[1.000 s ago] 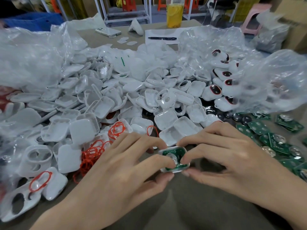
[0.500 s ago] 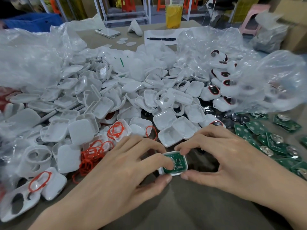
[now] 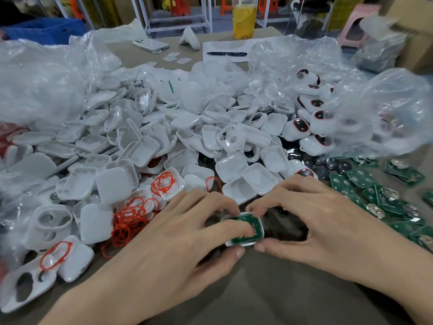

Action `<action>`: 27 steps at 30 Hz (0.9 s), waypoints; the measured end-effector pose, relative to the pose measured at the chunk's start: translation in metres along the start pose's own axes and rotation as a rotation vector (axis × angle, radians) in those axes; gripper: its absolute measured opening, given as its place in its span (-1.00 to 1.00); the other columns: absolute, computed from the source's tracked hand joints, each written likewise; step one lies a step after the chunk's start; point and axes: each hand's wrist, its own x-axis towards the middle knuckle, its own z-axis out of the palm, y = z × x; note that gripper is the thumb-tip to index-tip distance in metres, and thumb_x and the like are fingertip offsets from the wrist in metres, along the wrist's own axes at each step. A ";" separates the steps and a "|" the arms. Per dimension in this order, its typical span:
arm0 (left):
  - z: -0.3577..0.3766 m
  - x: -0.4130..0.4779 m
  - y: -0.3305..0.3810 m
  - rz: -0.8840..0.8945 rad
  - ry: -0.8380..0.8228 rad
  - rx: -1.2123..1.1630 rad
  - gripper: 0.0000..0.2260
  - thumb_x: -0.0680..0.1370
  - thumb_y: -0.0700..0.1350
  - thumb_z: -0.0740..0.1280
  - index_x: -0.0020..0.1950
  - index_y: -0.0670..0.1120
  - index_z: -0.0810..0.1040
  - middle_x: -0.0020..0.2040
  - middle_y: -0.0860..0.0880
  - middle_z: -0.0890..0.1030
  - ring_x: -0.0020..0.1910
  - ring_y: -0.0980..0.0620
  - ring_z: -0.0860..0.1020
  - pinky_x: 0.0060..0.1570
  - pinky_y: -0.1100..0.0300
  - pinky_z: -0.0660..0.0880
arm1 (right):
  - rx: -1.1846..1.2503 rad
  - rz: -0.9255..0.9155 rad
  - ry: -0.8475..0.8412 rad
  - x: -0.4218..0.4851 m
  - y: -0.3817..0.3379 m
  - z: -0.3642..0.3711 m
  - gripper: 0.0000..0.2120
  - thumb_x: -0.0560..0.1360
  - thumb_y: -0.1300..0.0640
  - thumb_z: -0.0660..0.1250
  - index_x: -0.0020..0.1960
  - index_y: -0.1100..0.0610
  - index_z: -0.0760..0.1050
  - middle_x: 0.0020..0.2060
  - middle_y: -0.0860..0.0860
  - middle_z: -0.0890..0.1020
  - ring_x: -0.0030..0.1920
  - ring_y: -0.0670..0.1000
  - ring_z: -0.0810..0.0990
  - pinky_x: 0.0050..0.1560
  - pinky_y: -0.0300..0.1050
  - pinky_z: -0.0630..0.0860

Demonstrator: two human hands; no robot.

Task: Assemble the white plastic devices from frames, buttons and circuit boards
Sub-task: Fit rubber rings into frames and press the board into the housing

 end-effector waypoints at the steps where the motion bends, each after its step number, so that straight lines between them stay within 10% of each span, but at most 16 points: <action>1: 0.000 0.000 0.000 0.001 0.000 -0.001 -0.77 0.62 0.10 0.26 0.25 0.18 0.57 0.19 0.15 0.50 0.14 0.05 0.49 0.09 0.17 0.44 | 0.000 0.000 0.003 0.000 0.000 0.000 -0.62 0.41 -0.42 0.26 0.16 -0.33 0.38 0.04 -0.28 0.49 0.11 -0.16 0.50 0.14 -0.06 0.53; 27: 0.005 0.002 -0.001 0.082 0.006 -0.032 -0.78 0.65 0.02 0.26 0.26 0.16 0.57 0.30 0.23 0.49 0.21 0.10 0.47 0.14 0.11 0.44 | 0.010 0.000 0.020 0.000 0.001 0.000 -0.57 0.41 -0.40 0.28 0.20 -0.27 0.39 0.09 -0.40 0.50 0.22 -0.27 0.41 0.16 -0.16 0.51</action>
